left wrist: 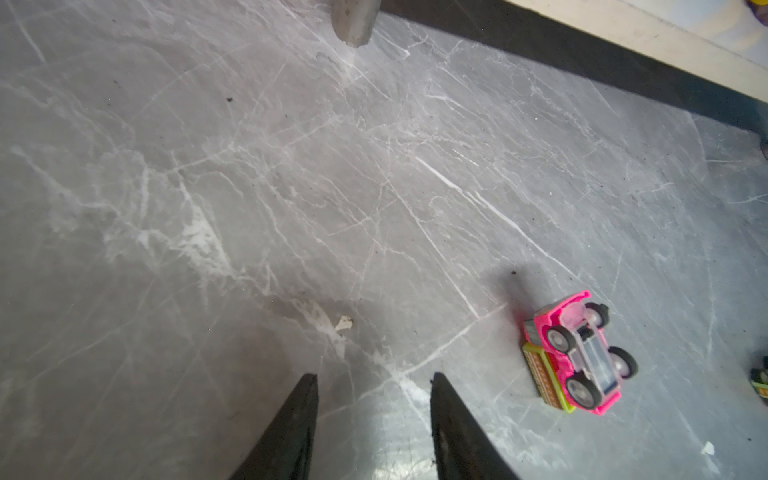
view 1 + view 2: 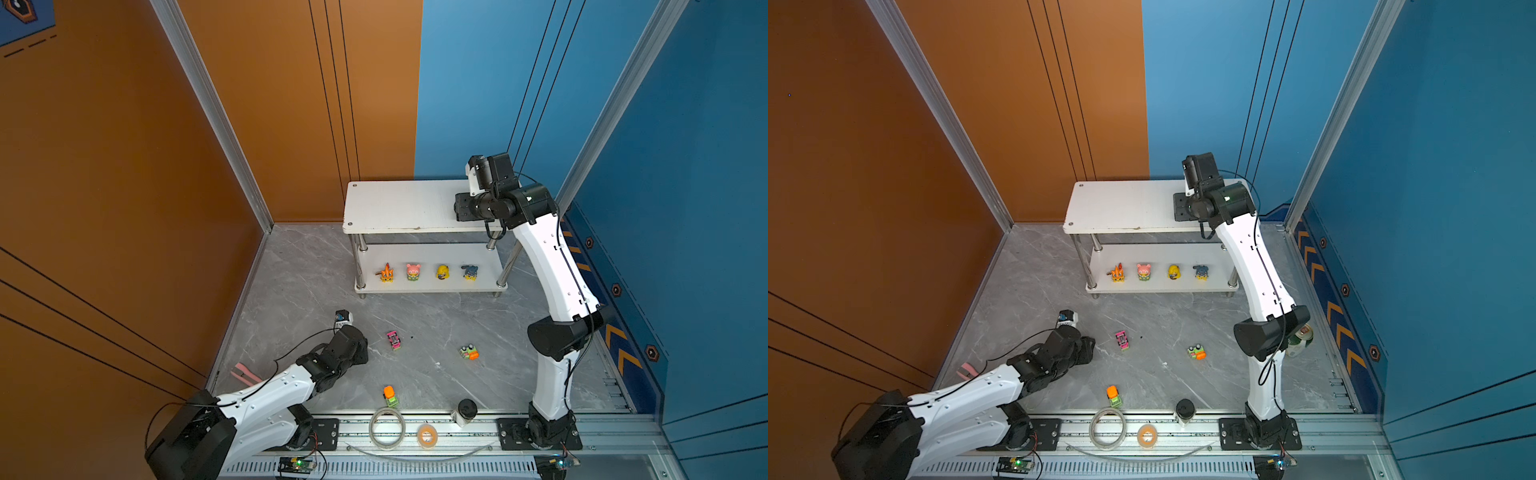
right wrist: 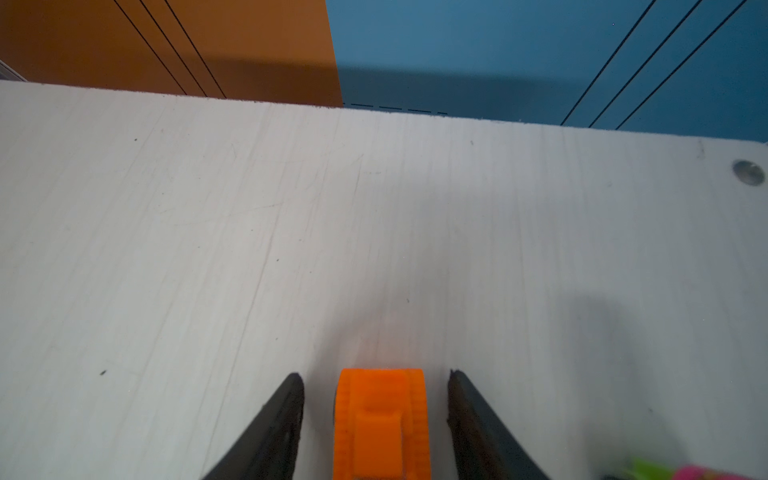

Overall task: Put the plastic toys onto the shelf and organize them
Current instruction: 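Lower the orange toy beside the pink-topped car and open the right gripper, then close the right gripper on the orange toy again to adjust it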

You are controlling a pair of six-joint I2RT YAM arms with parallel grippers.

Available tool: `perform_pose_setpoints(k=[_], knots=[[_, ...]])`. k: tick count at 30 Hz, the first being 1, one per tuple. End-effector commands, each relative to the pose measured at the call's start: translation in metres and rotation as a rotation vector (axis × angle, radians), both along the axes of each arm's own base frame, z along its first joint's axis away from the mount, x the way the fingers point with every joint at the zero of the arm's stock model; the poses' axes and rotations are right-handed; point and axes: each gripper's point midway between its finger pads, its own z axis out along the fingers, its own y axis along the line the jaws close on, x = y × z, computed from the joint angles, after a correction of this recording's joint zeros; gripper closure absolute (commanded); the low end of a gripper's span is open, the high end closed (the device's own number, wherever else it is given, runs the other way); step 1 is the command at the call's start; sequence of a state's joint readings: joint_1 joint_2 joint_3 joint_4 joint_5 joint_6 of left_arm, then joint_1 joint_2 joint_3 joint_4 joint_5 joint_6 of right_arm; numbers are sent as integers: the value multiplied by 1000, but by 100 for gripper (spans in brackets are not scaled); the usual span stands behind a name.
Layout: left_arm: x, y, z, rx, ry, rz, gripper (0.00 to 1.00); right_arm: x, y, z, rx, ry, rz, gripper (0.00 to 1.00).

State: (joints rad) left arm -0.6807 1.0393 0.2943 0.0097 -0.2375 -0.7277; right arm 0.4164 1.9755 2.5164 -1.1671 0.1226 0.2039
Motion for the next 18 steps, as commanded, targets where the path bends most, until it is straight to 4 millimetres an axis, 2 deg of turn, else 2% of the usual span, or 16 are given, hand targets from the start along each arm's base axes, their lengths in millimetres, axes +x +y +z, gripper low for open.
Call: perform_pose_setpoints(k=[1, 5, 9, 12, 18], knots=[[1, -2, 6, -19, -12, 2, 54, -20, -7, 30, 50, -49, -5, 41], [1, -2, 10, -21, -22, 0, 54, -35, -10, 50, 60, -94, -1, 41], [1, -2, 15, -17, -32, -2, 54, -45, -12, 62, 60, -121, -1, 40], [0, -2, 17, -18, -38, -1, 54, -47, -15, 59, 54, -112, -5, 40], [-1, 0, 16, -11, -35, 3, 54, -41, -10, 36, 36, -53, 5, 41]])
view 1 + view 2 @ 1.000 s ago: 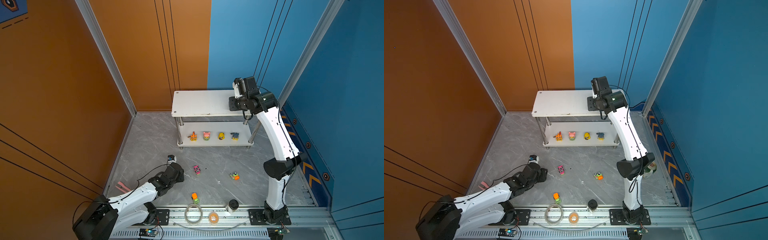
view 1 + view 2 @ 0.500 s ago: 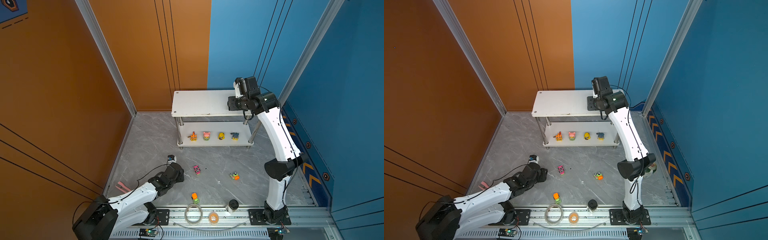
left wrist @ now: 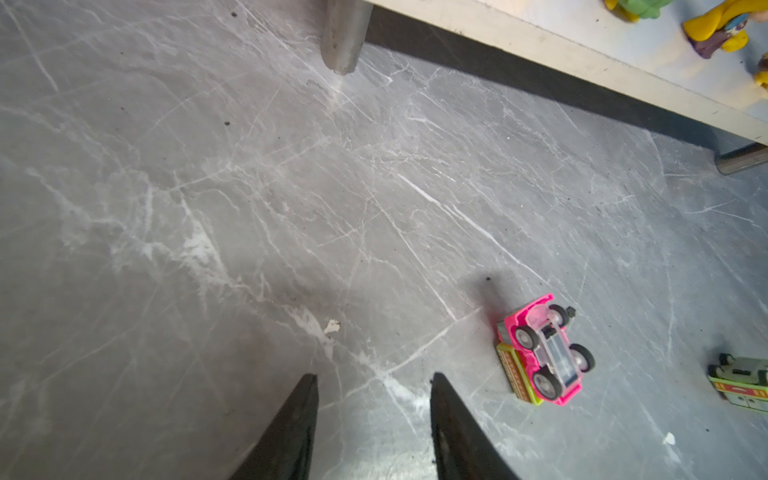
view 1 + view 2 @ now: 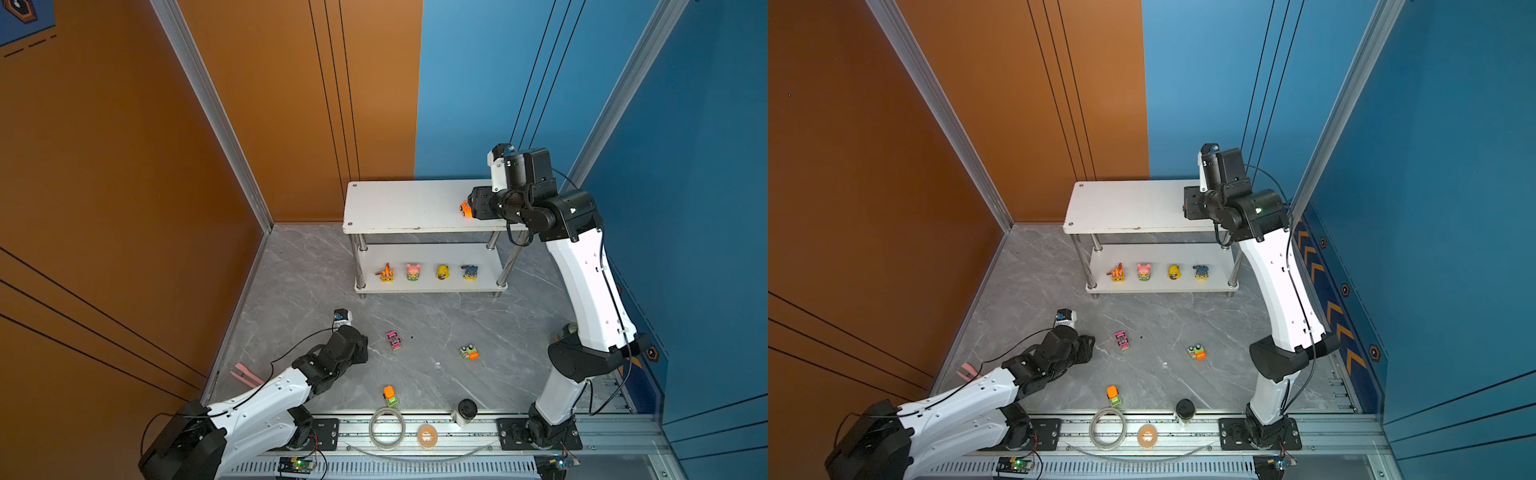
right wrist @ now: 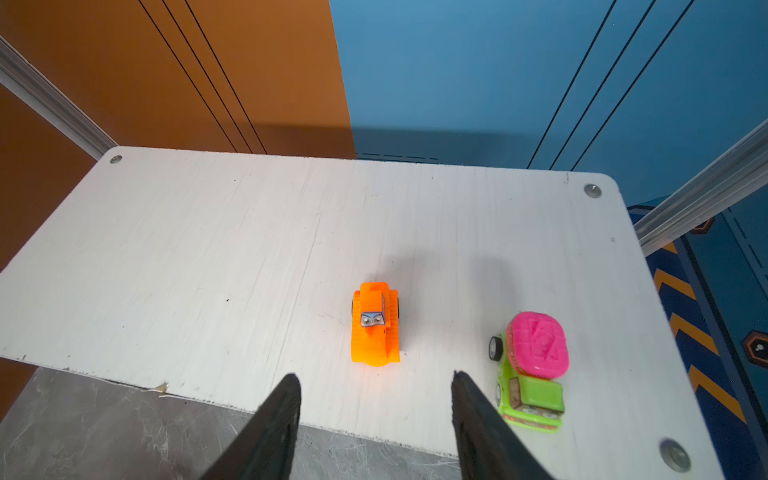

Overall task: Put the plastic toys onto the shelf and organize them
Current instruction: 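Close the right gripper on the orange toy again to adjust it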

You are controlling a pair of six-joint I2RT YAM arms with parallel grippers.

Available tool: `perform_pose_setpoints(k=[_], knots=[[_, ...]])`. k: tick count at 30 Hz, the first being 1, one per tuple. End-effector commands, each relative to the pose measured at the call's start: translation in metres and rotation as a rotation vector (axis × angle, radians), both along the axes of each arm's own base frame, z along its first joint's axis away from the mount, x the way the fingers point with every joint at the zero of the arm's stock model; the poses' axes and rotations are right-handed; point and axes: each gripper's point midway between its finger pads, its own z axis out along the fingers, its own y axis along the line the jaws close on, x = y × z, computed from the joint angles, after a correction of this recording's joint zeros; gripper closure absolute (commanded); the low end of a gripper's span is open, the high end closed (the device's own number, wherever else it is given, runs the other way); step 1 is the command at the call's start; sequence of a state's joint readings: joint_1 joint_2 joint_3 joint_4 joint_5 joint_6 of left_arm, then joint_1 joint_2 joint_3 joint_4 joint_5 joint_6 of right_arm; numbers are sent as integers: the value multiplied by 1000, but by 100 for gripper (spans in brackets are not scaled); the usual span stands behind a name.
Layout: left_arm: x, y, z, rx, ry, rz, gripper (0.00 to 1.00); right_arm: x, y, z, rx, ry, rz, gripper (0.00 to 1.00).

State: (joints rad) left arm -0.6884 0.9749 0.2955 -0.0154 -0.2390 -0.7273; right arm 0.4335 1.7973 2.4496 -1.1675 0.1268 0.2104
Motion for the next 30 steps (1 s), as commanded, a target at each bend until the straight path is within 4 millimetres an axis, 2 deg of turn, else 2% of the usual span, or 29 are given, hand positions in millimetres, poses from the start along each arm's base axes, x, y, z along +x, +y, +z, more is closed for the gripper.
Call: perform_pose_setpoints(k=[1, 6, 15, 30], knots=[[0, 2, 3, 15, -3, 9, 54, 8, 5, -24, -15, 58, -4, 41], [0, 2, 3, 21, -4, 8, 54, 16, 7, -38, -27, 83, -10, 40], [-1, 5, 0, 30, -5, 13, 54, 26, 8, -48, -36, 95, -24, 41], [0, 7, -1, 30, -7, 16, 53, 38, 12, -62, -35, 96, -39, 52]])
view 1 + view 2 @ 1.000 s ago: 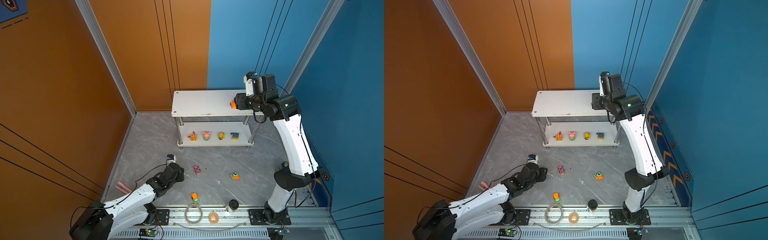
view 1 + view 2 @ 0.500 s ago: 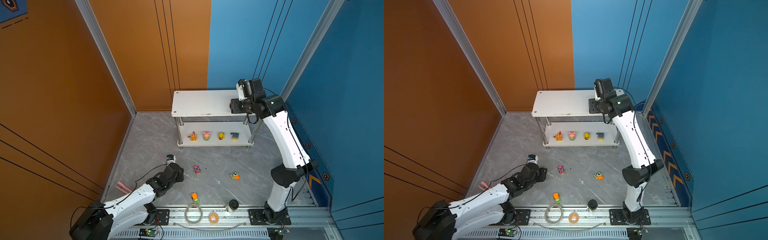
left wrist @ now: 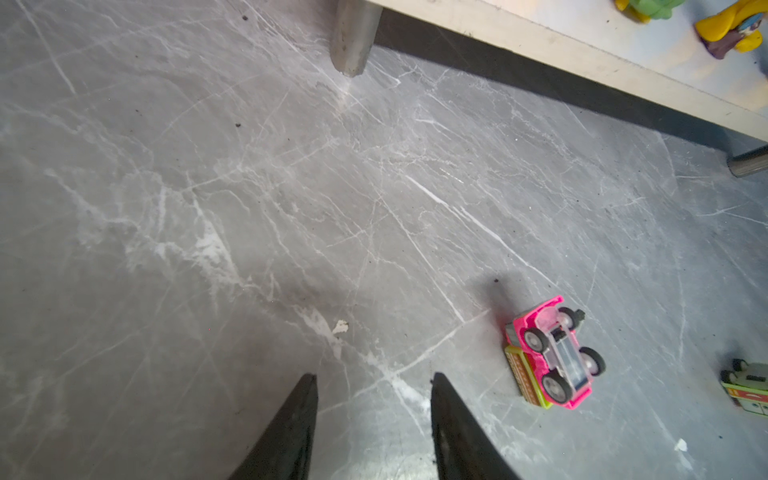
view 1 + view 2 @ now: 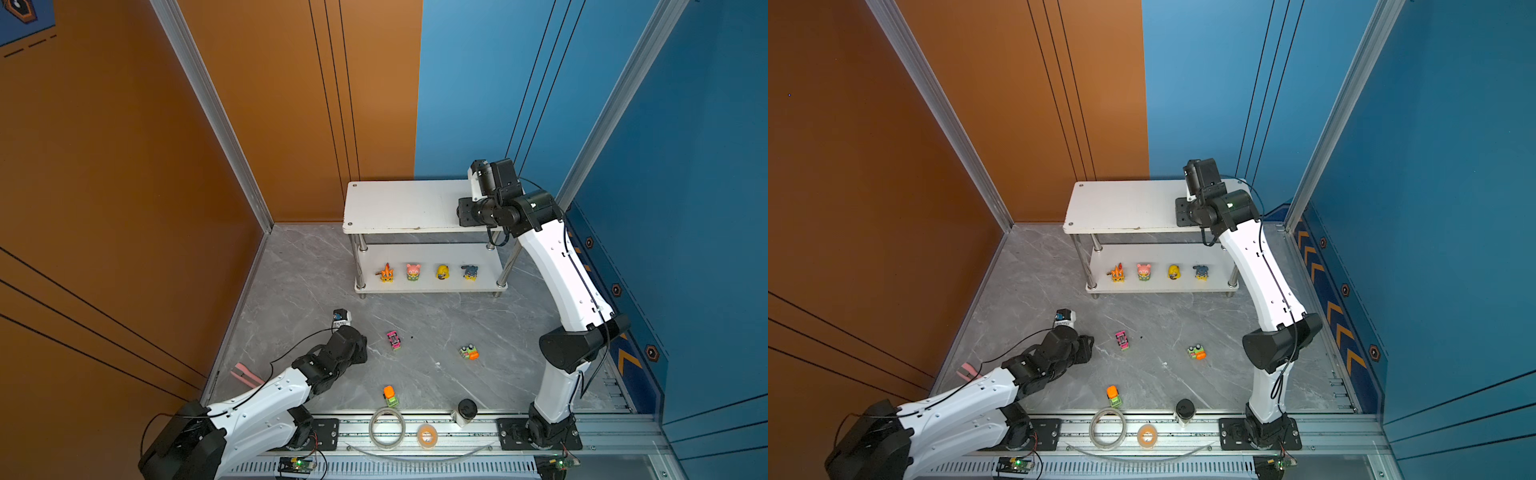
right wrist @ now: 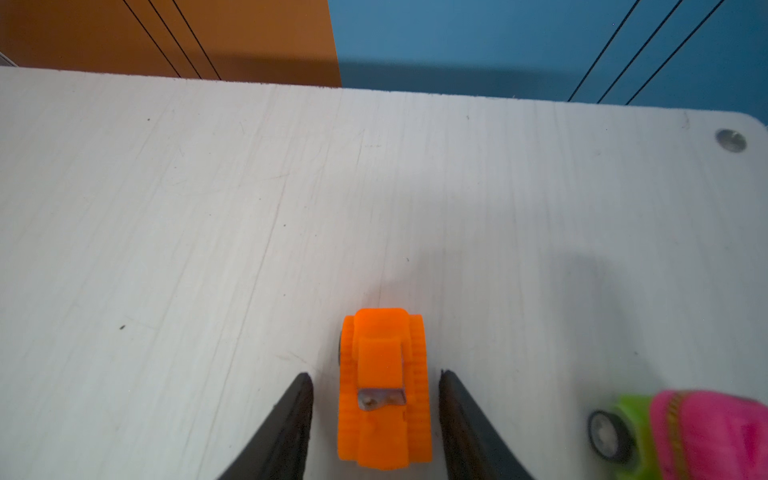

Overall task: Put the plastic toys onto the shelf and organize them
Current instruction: 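Close the right gripper on the orange toy again to adjust it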

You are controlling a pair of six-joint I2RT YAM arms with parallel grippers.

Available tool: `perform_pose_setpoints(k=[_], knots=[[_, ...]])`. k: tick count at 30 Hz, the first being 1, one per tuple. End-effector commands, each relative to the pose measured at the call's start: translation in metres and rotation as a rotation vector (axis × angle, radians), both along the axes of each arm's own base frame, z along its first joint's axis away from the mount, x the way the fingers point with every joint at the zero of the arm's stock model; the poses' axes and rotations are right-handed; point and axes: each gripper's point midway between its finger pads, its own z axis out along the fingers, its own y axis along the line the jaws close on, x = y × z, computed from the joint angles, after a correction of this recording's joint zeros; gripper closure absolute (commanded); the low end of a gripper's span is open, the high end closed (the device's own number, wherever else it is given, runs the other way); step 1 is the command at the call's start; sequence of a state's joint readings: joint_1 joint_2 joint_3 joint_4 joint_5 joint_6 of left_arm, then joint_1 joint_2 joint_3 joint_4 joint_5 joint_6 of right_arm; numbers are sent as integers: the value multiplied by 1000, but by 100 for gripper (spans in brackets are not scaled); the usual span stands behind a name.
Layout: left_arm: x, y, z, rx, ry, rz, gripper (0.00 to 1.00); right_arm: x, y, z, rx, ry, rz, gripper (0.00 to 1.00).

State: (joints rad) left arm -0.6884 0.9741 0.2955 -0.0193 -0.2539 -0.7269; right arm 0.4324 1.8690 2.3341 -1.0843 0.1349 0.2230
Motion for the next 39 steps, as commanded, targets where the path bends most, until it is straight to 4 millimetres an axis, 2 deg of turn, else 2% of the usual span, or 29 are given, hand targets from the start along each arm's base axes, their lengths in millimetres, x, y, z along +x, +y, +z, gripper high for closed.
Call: perform_pose_setpoints(k=[1, 3, 10, 14, 20, 26, 39], knots=[[-1, 4, -1, 19, -2, 5, 54, 4, -1, -5, 3, 1, -25, 54], [-1, 3, -1, 18, -2, 3, 53, 3, -1, -6, 3, -1, -31, 59], [-2, 3, -3, 13, 2, 2, 54, -1, -1, -4, -22, -22, -51, 65], [-3, 3, -3, 12, 3, 1, 53, -6, -2, 1, -43, -41, -68, 72], [-3, 4, -4, 11, 1, 3, 53, -16, -8, 10, -58, -65, -94, 73], [-4, 3, -4, 7, 1, 0, 53, -19, -11, 10, -64, -64, -101, 73], [-4, 7, -3, 10, -5, 12, 53, -7, -10, -3, -48, -33, -99, 70]])
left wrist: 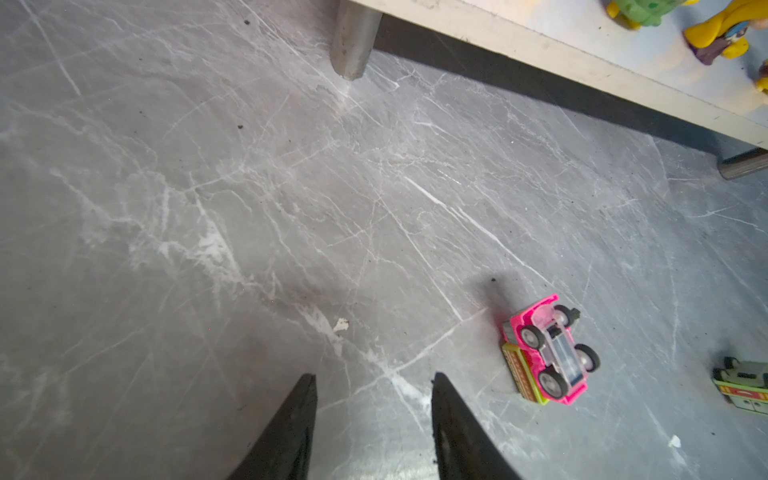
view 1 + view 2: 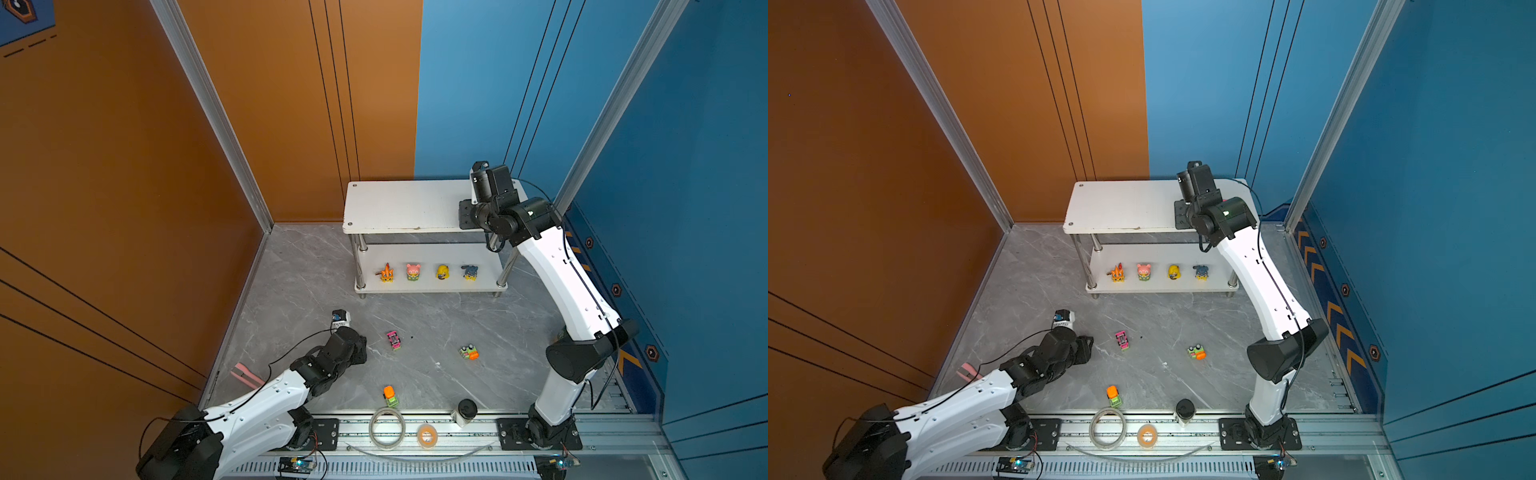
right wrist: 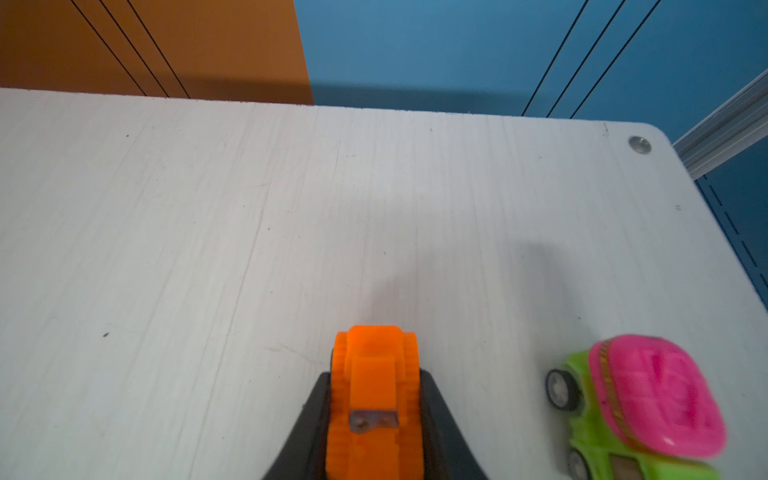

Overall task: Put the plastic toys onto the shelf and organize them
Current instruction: 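Close the right gripper on the orange toy again to adjust it, then open the right gripper and lower it down to the table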

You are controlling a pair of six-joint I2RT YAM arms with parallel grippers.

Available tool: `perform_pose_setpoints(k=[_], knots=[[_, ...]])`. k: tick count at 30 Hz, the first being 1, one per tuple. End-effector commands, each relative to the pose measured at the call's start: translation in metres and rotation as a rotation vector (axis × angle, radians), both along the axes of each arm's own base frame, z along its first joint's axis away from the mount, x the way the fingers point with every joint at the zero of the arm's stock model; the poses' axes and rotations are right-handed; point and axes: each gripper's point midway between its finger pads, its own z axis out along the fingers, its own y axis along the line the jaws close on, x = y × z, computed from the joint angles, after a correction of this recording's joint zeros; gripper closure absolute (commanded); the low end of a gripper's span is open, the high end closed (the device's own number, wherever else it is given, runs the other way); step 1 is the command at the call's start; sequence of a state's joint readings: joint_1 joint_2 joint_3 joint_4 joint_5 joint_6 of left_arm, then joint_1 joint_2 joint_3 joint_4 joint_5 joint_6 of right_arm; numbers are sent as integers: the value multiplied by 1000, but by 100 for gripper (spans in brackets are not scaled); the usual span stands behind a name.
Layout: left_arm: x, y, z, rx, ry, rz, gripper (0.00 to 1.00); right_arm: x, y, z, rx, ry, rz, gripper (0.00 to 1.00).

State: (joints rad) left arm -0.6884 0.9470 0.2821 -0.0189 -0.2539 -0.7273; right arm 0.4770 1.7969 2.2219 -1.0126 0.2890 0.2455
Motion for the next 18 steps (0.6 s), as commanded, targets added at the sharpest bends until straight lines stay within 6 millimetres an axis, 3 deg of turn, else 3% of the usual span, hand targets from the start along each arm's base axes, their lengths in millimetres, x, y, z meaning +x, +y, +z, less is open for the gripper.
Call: perform_pose_setpoints(k=[1, 3, 9, 18], knots=[[-3, 6, -5, 21, 9, 11, 53, 0, -1, -11, 8, 39, -10, 68], [-3, 6, -5, 22, 8, 13, 53, 0, -1, -12, 8, 41, -8, 61], [-1, 5, -3, 22, 6, 11, 53, 0, 0, -15, 10, 48, -2, 60], [0, 5, 0, 22, 0, 10, 53, -7, -1, 3, 34, 11, 6, 53]])
